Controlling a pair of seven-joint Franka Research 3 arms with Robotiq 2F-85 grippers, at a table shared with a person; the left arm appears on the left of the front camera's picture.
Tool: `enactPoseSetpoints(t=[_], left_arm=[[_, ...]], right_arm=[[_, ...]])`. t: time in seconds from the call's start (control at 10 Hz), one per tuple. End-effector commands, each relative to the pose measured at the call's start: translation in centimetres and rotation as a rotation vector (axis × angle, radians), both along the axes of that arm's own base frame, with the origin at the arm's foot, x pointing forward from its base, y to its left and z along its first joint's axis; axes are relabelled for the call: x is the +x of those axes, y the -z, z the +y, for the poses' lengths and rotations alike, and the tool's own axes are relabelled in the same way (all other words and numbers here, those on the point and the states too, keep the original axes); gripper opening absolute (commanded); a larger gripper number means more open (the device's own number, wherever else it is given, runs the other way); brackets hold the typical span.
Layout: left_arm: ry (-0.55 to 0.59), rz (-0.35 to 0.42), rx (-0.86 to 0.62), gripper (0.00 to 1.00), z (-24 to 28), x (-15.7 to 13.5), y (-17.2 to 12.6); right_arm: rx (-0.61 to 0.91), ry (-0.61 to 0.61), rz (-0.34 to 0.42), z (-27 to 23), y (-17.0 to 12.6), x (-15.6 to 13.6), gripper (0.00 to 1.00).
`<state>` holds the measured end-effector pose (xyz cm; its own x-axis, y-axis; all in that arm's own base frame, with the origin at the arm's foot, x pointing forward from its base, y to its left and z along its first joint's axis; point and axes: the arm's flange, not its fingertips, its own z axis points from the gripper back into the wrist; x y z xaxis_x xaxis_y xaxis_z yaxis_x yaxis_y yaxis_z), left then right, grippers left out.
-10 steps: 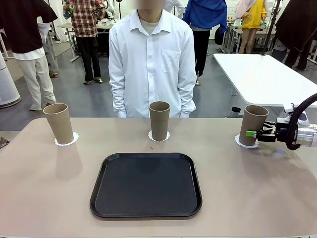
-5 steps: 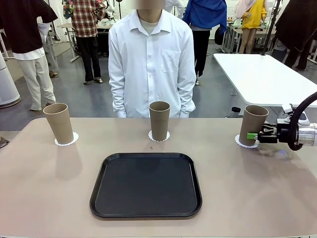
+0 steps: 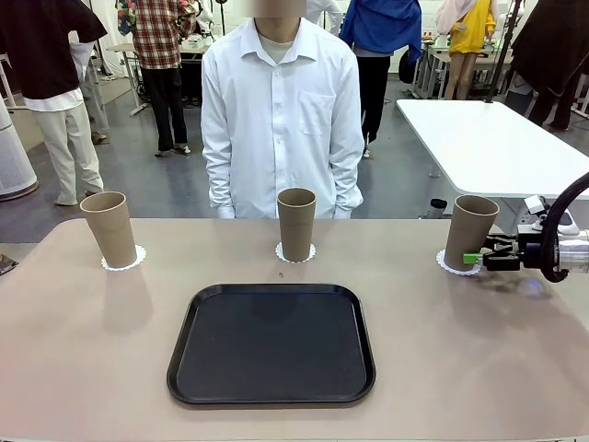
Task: Place coasters on the table and set cups on them.
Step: Take one Reusable plastic cup from the Flat Tray and place it on a coaster set by the human.
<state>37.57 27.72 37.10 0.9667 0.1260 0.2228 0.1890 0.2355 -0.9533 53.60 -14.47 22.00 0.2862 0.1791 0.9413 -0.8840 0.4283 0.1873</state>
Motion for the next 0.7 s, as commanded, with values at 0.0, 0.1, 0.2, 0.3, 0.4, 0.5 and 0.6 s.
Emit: enactPoseSetpoints(t=[0.0, 0.1, 0.2, 0.3, 0.4, 0.5, 0.6], left_arm=[[-0.005, -0.002, 0.005, 1.00, 0.0, -0.2, -0.2], [-0.005, -0.002, 0.005, 1.00, 0.0, -0.2, -0.2], [-0.005, -0.002, 0.005, 1.00, 0.0, -0.2, -0.2], [-0.005, -0.002, 0.005, 1.00, 0.0, -0.2, -0.2], [-0.005, -0.002, 0.005, 1.00, 0.0, -0.2, -0.2], [-0.005, -0.002, 0.005, 1.00, 0.0, -0.2, -0.2], [-0.005, -0.002, 0.005, 1.00, 0.0, -0.2, -0.2]], right_arm=[[-0.041, -0.006, 0.050, -1.3, -0.4, -0.1, 1.00], [-0.092, -0.013, 0.065, -1.4, -0.7, -1.3, 1.00], [-0.165, 0.012, 0.098, -1.9, -1.8, -2.7, 1.00], [-0.274, 0.093, 0.150, -2.2, -3.3, -4.5, 1.00], [-0.399, 0.176, 0.200, -2.1, -5.9, -6.8, 1.00], [-0.437, 0.252, 0.195, -1.6, -8.6, -8.3, 1.00], [-0.483, 0.332, 0.172, -0.8, -11.6, -9.5, 1.00]])
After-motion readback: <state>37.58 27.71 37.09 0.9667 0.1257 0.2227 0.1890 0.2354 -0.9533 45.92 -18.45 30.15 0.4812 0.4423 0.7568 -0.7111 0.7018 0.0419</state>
